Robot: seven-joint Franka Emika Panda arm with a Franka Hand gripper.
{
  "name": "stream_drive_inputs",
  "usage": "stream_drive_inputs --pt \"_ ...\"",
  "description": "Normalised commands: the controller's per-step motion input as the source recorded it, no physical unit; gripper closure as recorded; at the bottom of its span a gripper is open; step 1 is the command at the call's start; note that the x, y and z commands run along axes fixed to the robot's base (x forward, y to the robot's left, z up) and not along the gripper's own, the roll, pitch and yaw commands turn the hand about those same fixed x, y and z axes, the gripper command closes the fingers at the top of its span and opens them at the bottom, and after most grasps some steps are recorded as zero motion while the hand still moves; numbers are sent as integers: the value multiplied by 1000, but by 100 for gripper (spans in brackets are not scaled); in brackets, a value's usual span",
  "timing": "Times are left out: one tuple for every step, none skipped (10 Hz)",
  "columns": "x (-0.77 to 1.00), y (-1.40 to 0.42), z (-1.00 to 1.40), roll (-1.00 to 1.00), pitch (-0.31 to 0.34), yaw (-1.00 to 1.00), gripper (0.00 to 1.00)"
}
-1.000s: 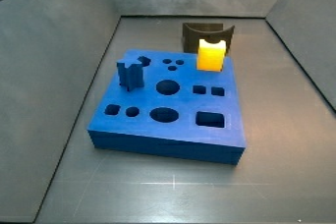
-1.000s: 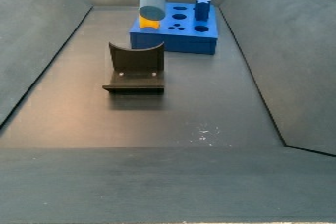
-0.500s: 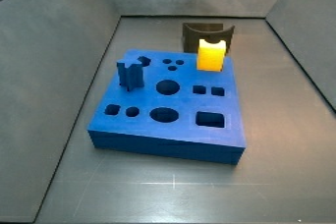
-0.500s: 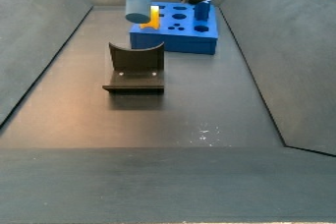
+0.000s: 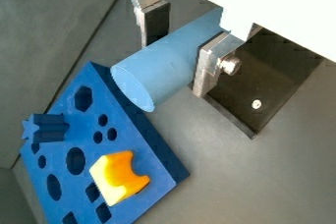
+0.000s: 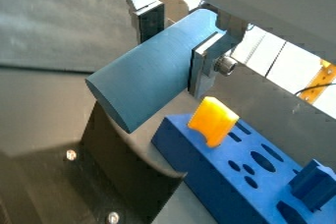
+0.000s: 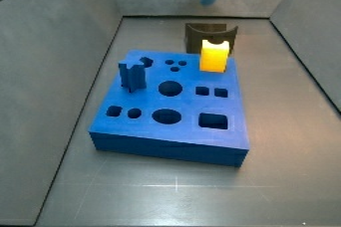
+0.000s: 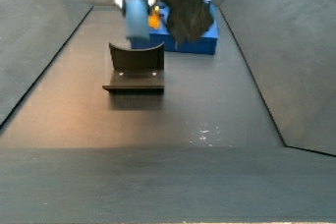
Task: Pick up the oval object. Move up. Place the oval object on the fixture. Regrasp the oval object. Move to above the board. Insert the oval object.
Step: Place the oval object on the fixture, then regrasp the oval object.
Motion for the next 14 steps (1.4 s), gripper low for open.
stream_drive_inputs --pt "167 140 -1000 -817 166 -162 100" --pt "174 141 -1000 -600 126 -185 100" --pt "183 147 -1000 -380 86 -196 100" --pt "194 138 -1000 -258 61 -191 100" --pt "192 131 -968 -213 42 -184 100" --pt "144 101 -704 -182 5 -167 100" --pt "120 81 -517 -177 -18 -156 100" --pt "96 64 -289 -164 -29 -126 100" --pt "91 64 -183 -150 -32 -112 100" --pt "0 0 0 0 0 0 0" --pt "0 0 1000 -81 -14 9 0" --pt "-9 3 1000 -75 -6 12 0" --pt "-27 5 1000 -38 7 17 0" --pt "-27 -1 1000 -16 15 22 0"
